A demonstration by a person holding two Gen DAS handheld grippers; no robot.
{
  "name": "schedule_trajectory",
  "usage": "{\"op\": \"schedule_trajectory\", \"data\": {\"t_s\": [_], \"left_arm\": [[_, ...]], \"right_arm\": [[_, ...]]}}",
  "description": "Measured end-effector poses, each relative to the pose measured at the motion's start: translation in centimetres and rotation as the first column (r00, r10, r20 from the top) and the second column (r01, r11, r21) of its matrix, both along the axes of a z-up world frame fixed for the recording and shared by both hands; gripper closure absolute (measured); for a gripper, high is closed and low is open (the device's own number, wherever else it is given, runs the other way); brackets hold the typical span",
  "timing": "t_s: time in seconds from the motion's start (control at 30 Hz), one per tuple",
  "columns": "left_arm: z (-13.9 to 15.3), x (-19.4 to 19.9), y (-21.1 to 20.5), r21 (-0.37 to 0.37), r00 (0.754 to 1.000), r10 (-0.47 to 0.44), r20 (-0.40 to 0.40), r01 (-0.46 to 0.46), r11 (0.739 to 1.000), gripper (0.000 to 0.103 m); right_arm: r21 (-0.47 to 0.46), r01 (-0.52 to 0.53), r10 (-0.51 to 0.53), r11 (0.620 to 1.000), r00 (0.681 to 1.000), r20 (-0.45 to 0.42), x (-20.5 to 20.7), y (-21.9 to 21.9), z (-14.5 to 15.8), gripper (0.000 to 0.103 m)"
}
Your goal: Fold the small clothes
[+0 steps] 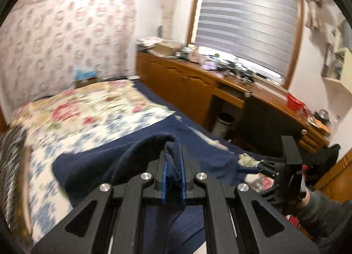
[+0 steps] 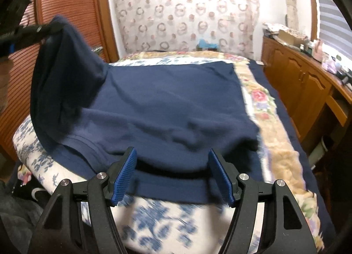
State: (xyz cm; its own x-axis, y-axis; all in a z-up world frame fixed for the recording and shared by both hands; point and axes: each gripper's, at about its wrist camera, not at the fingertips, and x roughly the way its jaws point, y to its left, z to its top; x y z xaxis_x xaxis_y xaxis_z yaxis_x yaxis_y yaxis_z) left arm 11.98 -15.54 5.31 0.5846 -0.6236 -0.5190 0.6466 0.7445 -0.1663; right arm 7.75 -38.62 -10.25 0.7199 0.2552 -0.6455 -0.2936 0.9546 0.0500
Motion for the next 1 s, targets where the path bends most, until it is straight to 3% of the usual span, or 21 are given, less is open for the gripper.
{"op": "schedule_trajectory", "data": {"t_s": [0.17,0.37,0.57,0.7,0.77,0.87,1.0], "left_arm": [[1.1,0.4,-6.0,0.040,0.995,-0.099,-0.008,0.099,0.994,0.097],[-0.1,1.0,-10.7,0.122,0.992,-0.120,-0.040,0.125,0.985,0.095],[-1.1,1.4,-12.5,0.147,0.990,-0.126,-0.068,0.135,0.980,0.081],[-1.0,1.3,-12.1,0.161,0.991,-0.121,-0.054,0.128,0.979,0.075],[-1.3,1.5,-11.1,0.160,0.993,-0.106,-0.056,0.114,0.981,0.066],[-2.0,1.7,-9.1,0.167,0.995,-0.077,-0.063,0.087,0.982,0.063],[-3.4,1.9,-5.7,0.166,0.997,-0.018,-0.078,0.031,0.986,0.051]], "right_arm": [[0.007,0.036,-0.036,0.999,0.999,0.012,-1.0,-2.2,0.7,0.034],[0.038,0.062,-0.063,0.997,0.998,0.023,-1.9,-4.3,0.9,0.034],[0.057,0.082,-0.083,0.995,0.996,0.017,-1.9,-5.9,0.7,0.034],[0.065,0.091,-0.093,0.994,0.995,0.022,-2.2,-6.5,1.0,0.034],[0.068,0.092,-0.094,0.993,0.995,0.030,-2.3,-6.5,1.3,0.034],[0.066,0.087,-0.089,0.994,0.995,0.039,-2.1,-6.3,1.8,0.034],[0.046,0.065,-0.067,0.997,0.997,0.048,-1.3,-5.4,2.3,0.034]]}}
